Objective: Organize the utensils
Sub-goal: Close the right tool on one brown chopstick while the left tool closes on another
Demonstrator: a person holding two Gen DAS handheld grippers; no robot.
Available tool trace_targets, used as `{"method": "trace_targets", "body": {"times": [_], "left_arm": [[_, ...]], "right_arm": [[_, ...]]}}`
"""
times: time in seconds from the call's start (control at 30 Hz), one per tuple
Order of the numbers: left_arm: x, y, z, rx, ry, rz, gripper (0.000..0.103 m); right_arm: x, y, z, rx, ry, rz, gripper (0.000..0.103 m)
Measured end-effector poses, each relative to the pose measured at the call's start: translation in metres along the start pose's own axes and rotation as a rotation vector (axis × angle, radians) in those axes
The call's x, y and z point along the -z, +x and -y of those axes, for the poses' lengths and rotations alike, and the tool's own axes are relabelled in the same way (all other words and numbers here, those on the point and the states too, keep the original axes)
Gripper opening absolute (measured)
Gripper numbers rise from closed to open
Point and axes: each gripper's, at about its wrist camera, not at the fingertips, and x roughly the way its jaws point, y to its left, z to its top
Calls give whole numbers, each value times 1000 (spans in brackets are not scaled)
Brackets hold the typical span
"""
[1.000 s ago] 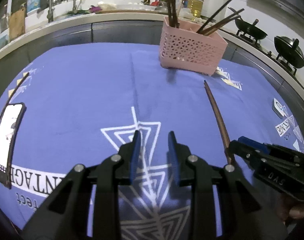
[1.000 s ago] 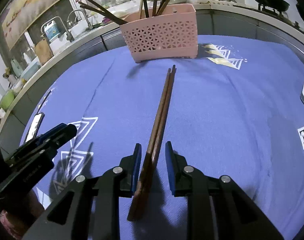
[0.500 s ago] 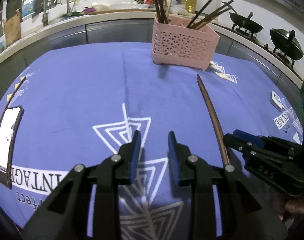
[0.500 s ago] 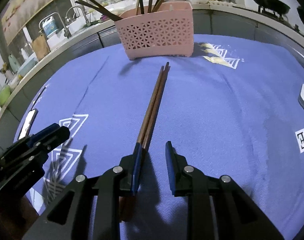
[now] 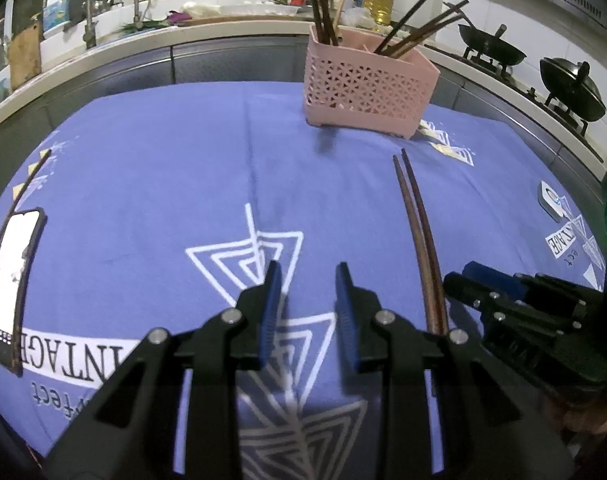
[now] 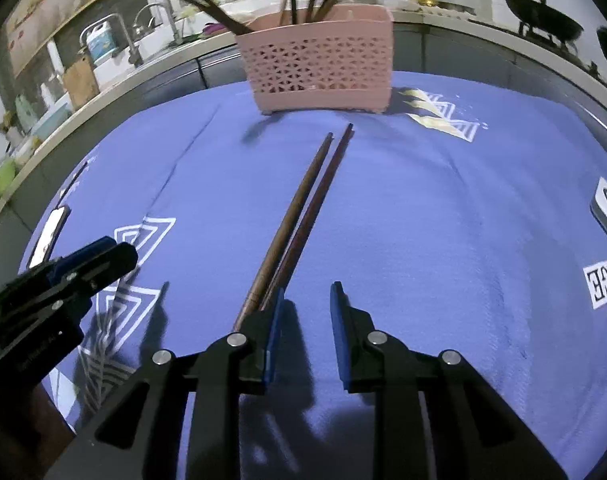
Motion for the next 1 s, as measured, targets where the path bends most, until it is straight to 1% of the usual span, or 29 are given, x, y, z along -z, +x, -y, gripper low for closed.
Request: {"method": "trace_targets", "body": {"times": [0.23, 0.33, 0.47, 0.63, 0.77, 0.93, 0.97, 1.0], "left_arm": [[0, 2, -2, 1, -10, -11, 26], [0, 3, -2, 1, -10, -13, 26], [0, 3, -2, 1, -9, -15, 26], [1, 4, -1, 1, -5, -22, 26], [1, 5, -1, 0, -6, -24, 26], [1, 5, 0, -1, -8, -27, 26], [1, 5, 0, -1, -7, -27, 26], [1, 5, 0, -1, -7, -27, 26]], "right_arm": [[0, 2, 1, 18, -15, 4, 25], [-2, 1, 6, 19, 15, -1, 25], [-5, -2, 6, -23, 42, 8, 25], [-6, 4, -4, -47, 23, -4, 25], [-5, 7, -13, -18, -33, 11, 25], [-4, 7, -9, -10, -44, 19, 25], [-3, 7, -7, 0, -46, 21, 24], [-2, 6, -7, 7, -47, 22, 20]]}}
